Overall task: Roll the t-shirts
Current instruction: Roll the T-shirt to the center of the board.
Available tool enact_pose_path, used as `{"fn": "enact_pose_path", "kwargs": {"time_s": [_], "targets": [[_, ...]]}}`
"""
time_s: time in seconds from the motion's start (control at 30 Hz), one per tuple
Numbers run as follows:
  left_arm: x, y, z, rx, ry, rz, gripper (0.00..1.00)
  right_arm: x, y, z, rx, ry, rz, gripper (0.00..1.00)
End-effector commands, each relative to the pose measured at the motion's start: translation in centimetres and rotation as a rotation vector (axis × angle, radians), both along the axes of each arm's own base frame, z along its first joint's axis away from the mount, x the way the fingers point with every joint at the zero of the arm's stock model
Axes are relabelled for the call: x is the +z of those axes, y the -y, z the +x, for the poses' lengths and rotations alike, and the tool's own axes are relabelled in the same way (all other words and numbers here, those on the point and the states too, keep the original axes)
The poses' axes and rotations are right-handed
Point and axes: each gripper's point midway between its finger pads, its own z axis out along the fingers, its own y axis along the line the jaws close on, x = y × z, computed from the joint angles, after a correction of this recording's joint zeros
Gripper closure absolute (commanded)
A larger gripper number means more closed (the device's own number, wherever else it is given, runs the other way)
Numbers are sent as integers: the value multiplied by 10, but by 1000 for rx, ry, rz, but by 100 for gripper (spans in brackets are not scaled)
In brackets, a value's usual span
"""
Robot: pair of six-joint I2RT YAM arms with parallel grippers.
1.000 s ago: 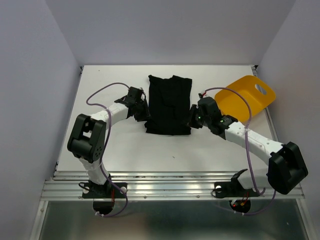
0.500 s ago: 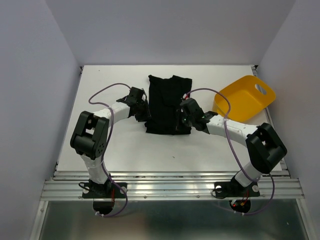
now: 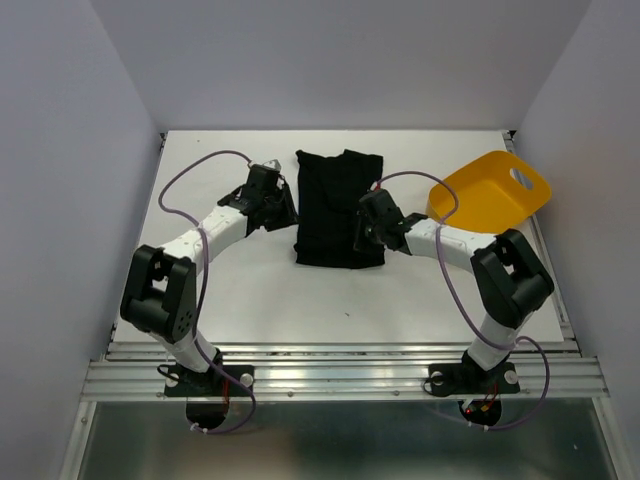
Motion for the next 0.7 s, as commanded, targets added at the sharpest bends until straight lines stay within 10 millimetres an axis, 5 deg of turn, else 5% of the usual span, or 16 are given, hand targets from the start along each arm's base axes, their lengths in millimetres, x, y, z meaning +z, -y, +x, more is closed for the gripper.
{"fn": "enact_pose_path", "kwargs": {"time_s": [0.0,0.33,0.67], "targets": [[44,-6,3,14,120,-11,53,11,-5,23,-22,58,0,94],[38,47,-29,-131,89,-127,71,11,-10,25,-9,53,10,93],[2,49,-19,-128,36,-58,98,31,-1,27,-32,99,21,94]]}}
